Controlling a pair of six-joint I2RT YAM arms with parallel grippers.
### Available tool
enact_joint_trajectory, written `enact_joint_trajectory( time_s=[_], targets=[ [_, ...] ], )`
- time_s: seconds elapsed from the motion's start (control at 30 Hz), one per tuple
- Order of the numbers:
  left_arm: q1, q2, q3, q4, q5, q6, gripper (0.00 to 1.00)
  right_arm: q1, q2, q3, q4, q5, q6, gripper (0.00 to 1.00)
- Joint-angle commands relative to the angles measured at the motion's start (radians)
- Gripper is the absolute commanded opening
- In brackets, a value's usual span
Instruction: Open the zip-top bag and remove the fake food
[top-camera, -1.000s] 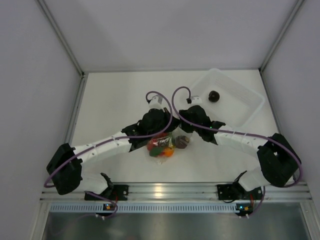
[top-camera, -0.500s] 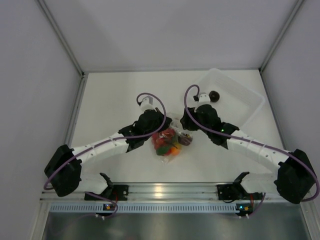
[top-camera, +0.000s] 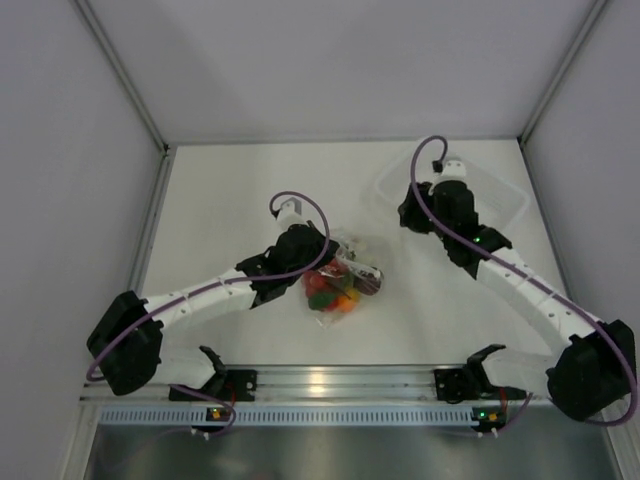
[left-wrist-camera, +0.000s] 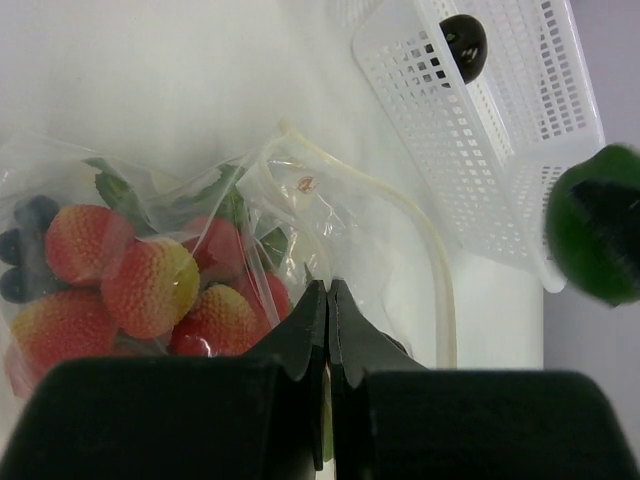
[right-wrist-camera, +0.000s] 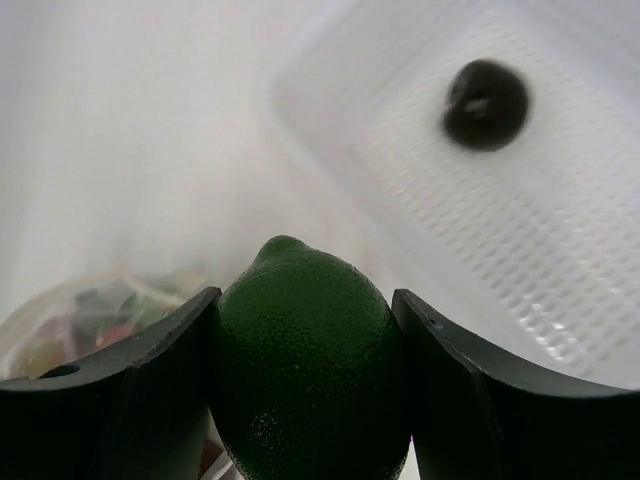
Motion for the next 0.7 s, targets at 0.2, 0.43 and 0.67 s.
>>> enact_joint_trajectory(
  time_s=[0.2, 0.43, 0.67],
  targets=[
    [0.008, -0.067, 0.015, 0.021, 0.088, 0.065, 0.00, -0.420, 0.290, 0.283, -0.130, 0.125, -0.073, 0.42],
    [0.016, -0.091, 0.041, 0.010, 0.163, 0.114, 0.00, -0.508, 0.484, 0.374, -0.171, 0.143, -0.079, 0.69],
    [0.017, -0.113, 0.057, 0.007, 0.202, 0.132, 0.00, -0.511, 0.440, 0.359, -0.189, 0.019, -0.054, 1.00]
  ],
)
